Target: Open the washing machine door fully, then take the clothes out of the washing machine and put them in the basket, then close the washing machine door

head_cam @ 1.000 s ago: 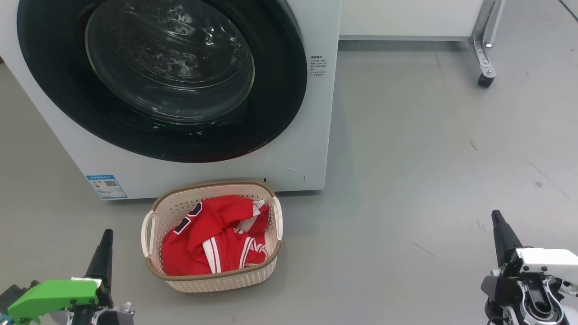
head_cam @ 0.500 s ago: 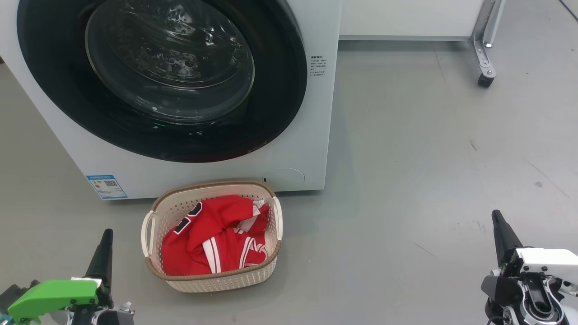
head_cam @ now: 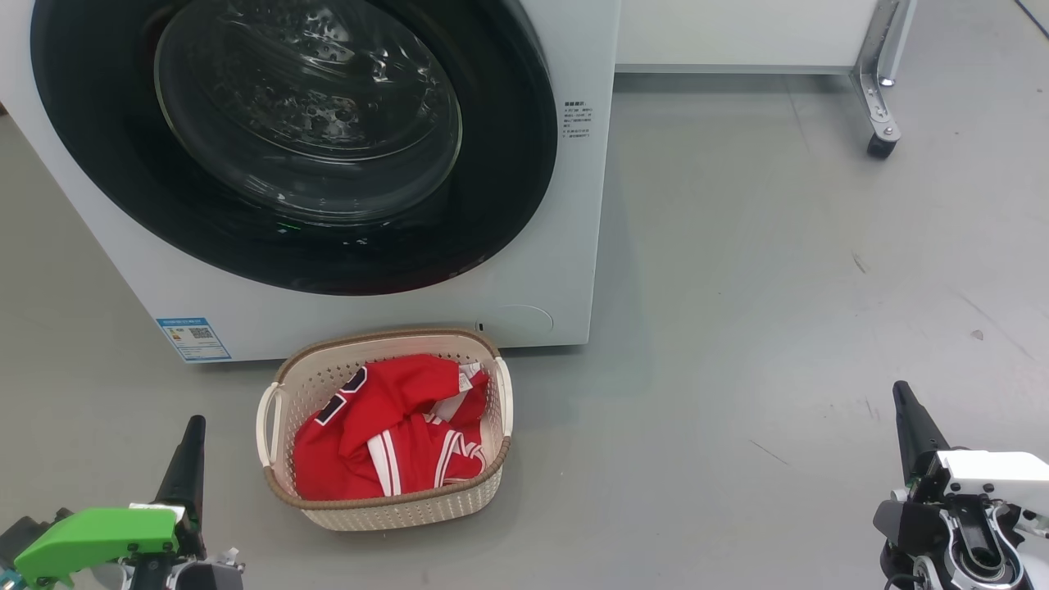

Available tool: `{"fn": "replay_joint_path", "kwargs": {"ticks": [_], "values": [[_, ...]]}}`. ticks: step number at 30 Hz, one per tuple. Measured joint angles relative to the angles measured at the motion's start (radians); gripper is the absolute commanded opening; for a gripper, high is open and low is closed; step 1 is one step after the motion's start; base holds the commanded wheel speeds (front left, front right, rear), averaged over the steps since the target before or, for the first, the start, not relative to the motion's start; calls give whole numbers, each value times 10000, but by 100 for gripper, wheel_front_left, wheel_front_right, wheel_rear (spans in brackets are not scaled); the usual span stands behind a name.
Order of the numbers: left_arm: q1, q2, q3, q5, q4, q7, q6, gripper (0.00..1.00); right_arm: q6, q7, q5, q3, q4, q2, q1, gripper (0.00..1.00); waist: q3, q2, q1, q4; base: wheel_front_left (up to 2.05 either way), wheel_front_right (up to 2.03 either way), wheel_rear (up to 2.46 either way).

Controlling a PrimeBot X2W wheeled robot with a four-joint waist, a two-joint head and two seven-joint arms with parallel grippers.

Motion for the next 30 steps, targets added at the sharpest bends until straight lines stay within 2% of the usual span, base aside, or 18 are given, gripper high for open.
{"fn": "replay_joint_path", "kwargs": {"ticks": [30], "values": [[0, 0, -8, 0, -8, -2, -2, 0, 0, 71, 0, -17, -8, 2, 0, 0, 0, 0, 0, 0, 0, 0, 0]]}}
